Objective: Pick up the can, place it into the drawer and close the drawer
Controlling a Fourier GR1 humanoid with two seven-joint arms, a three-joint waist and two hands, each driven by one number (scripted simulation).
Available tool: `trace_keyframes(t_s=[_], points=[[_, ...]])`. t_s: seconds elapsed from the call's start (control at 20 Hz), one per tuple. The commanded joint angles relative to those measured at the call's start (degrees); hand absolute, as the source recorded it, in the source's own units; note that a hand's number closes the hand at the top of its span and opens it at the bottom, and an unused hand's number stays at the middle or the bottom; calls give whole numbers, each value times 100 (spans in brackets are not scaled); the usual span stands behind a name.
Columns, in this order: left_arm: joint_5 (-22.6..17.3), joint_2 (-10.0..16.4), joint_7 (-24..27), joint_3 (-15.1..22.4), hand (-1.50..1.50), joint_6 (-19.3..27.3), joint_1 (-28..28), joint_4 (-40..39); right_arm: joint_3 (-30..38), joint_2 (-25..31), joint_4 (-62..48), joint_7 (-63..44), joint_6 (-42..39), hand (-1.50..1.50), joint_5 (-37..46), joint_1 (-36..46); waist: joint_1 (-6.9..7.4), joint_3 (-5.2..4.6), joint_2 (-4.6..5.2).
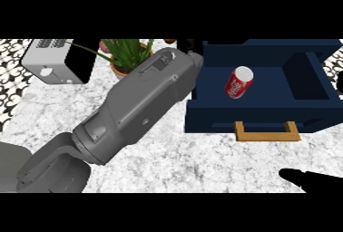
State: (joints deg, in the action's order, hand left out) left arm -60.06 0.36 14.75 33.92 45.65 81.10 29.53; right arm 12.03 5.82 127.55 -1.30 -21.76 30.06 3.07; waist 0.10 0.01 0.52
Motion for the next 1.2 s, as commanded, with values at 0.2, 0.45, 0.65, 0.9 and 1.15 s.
trace_keyframes(t_s=[0.2, 0.45, 0.65, 0.9, 1.15], points=[[321, 133, -312, 66, -150, 224, -154, 259, -1108, 30, -1534, 163, 833, -150, 1884, 1047, 154, -3, -57], [401, 313, -537, 47, -150, 152, -291, 589, -1112, 233, -3150, 401, 1273, -150, 2436, 2116, 248, -2, -49], [546, 620, -781, 46, -150, 313, -250, 780, -1363, 395, -4094, 804, 1675, -150, 2983, 2262, 230, 0, -46], [660, 1135, -1018, -29, -150, 45, -549, 992, -1606, 0, -5252, 476, 2372, -150, 3679, 2831, 208, 0, -32], [838, 1467, -1299, 14, -150, 319, -915, 1806, -1203, 179, -6527, 801, 3128, -150, 3768, 3018, 227, 2, -55]])
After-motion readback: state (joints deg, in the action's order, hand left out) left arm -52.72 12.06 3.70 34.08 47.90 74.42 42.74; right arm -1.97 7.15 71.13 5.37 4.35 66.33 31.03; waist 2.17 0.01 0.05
